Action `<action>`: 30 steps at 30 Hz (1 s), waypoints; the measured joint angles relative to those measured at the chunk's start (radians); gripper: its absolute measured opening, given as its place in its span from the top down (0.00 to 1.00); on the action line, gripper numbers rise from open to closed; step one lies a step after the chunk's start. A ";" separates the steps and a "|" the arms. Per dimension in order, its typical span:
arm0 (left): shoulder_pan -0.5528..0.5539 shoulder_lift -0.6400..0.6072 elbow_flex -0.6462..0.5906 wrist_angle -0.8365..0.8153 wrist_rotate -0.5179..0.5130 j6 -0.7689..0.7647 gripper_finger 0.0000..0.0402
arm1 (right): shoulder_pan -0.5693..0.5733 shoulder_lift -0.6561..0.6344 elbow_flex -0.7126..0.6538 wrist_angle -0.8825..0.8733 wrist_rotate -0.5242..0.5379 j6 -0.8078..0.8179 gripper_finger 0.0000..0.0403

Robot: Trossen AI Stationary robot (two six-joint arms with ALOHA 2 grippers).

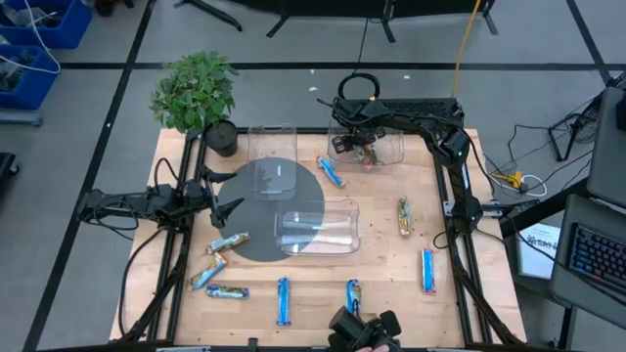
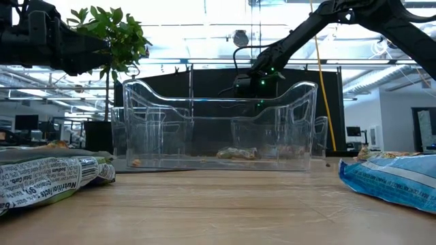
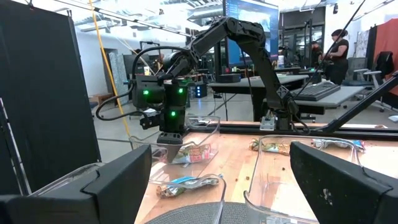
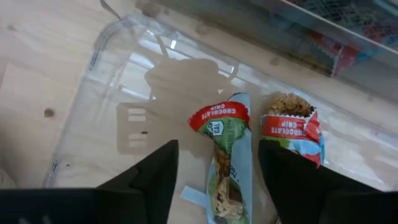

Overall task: Pick and place Granola Bars by type
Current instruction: Put the red granola bar into the top right transparent bin

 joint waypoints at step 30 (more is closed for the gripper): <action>0.000 0.000 0.000 0.000 0.000 0.000 0.06 | 0.045 -0.422 -0.001 0.138 0.238 -0.135 0.31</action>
